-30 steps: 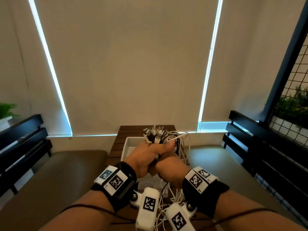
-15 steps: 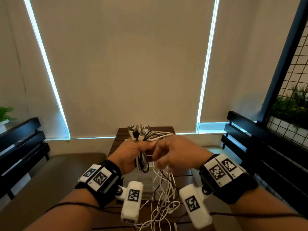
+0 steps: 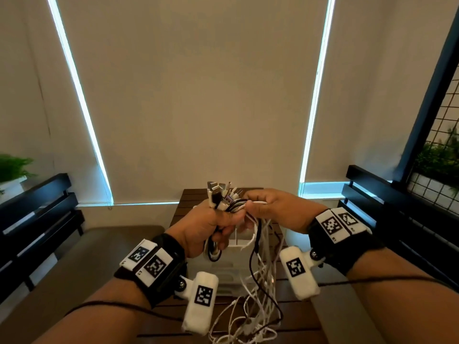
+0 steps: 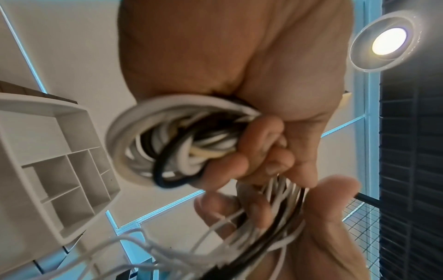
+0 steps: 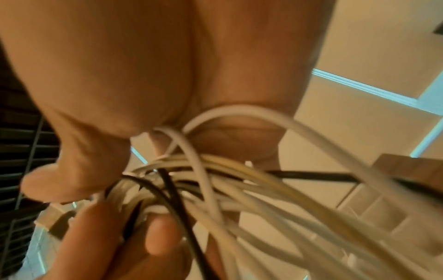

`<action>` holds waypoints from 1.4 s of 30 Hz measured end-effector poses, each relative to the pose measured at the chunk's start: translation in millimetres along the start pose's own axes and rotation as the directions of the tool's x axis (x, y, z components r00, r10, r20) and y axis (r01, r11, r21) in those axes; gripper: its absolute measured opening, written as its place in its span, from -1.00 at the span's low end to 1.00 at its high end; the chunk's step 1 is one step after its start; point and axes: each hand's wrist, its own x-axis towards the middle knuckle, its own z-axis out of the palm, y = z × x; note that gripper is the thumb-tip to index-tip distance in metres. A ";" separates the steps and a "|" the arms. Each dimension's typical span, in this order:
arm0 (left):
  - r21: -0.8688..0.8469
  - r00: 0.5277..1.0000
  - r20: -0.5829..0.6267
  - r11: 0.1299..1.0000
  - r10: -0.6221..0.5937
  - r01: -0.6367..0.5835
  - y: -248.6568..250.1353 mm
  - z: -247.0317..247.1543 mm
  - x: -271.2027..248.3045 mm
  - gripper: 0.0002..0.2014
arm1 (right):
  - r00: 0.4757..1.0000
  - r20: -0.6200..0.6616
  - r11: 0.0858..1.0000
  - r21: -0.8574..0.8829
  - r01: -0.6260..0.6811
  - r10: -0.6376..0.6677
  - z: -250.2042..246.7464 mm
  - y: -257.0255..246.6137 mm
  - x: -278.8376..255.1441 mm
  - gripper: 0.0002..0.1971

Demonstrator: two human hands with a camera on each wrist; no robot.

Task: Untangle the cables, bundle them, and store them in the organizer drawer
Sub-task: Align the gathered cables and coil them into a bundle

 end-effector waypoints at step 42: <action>-0.075 0.981 -0.180 0.994 0.067 -0.082 -16.5 23.9 7.6 -0.60 | 0.935 -0.342 0.948 0.318 0.026 0.089 45.5 17.2 -1.2 -0.56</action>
